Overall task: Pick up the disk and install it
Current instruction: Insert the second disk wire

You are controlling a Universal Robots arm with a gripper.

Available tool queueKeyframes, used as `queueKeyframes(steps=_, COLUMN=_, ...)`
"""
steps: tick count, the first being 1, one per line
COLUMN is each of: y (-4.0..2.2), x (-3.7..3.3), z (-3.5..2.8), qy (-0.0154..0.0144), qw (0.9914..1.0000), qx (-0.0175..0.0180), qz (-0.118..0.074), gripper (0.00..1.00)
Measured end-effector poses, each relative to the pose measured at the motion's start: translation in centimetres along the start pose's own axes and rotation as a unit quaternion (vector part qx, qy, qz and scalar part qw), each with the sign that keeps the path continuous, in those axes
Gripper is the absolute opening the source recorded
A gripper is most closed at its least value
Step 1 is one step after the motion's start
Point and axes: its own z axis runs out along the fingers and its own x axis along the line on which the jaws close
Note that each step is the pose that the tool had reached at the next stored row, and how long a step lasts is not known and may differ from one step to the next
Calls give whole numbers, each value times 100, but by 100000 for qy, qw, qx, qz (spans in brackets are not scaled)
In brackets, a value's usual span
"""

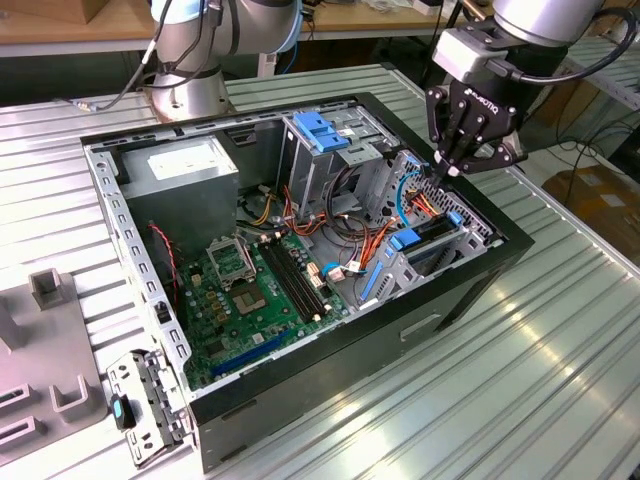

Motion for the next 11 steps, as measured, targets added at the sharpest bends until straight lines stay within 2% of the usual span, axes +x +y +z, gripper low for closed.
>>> queueKeyframes(steps=3, y=2, x=-49, z=0, qy=2, qw=100000, qx=-6, qz=-3, gripper=11)
queueKeyframes(steps=5, y=2, x=-160, z=-19, qy=136, qw=100000, qx=-42, qz=-70, gripper=11)
queueKeyframes(steps=6, y=1, x=-201, z=-33, qy=389, qw=99999, qx=-49, qz=-80, gripper=11)
queueKeyframes(steps=7, y=0, x=-251, z=-41, qy=852, qw=99996, qx=-71, qz=-97, gripper=11)
queueKeyframes(steps=11, y=-9, x=-318, z=-51, qy=1744, qw=99984, qx=-223, qz=-131, gripper=11)
